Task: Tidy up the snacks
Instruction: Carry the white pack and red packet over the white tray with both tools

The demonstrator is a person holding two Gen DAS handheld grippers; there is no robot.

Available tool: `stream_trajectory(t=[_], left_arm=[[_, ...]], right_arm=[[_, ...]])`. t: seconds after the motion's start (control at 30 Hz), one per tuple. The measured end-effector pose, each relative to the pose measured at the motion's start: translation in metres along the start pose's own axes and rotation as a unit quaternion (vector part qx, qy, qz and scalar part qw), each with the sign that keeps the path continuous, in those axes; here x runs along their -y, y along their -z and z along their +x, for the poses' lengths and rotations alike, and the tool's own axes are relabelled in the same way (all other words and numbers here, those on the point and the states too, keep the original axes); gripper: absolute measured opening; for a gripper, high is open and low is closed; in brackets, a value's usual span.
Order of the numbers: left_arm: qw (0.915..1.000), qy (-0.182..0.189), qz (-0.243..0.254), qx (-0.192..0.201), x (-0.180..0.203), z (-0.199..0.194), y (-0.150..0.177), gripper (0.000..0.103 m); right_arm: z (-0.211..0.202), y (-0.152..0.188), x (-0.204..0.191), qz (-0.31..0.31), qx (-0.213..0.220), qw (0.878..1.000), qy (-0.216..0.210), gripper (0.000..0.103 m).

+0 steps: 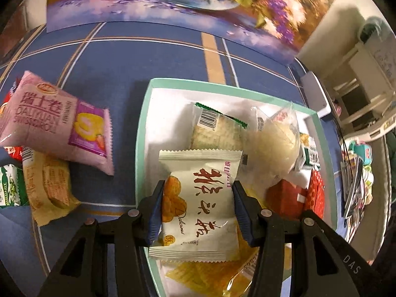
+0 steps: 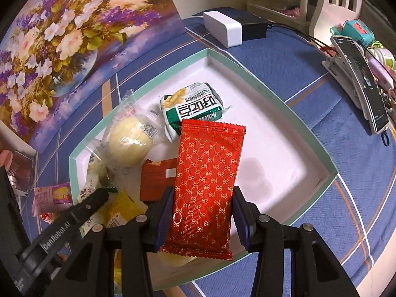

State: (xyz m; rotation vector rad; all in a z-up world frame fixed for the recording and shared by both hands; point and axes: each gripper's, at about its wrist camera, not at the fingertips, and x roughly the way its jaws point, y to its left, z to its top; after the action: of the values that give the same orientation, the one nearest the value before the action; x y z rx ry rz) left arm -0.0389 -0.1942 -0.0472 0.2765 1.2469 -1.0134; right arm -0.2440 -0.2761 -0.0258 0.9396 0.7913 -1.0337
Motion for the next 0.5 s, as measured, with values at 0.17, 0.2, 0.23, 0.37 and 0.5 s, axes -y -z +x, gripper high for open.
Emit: stream_trajectory(t=[0.17,0.2,0.23,0.37,0.5], left_arm=[[0.9998,-0.002,-0.018,0.003,-0.01,-0.003,-0.004,0.054],[0.9998,-0.003,-0.021,0.004,-0.012,-0.003,-0.004,0.054],[0.9997,-0.004,-0.022,0.005,-0.012,-0.003,-0.004,0.054],[0.9996,-0.008,-0.026,0.005,-0.015,-0.005,-0.003,0.054],[0.9997,-0.017,-0.02,0.001,-0.011,-0.004,-0.003,0.054]], right_arm=[[0.001,0.001,-0.005,-0.009,0.001,1.0,0.006,0.048],[0.001,0.002,-0.005,-0.01,0.004,1.0,0.012,0.048],[0.0,0.003,-0.004,-0.01,0.005,1.0,0.018,0.048],[0.003,0.004,0.001,-0.003,0.0,0.999,0.032,0.048],[0.006,0.004,0.003,-0.001,-0.003,0.999,0.042,0.049]])
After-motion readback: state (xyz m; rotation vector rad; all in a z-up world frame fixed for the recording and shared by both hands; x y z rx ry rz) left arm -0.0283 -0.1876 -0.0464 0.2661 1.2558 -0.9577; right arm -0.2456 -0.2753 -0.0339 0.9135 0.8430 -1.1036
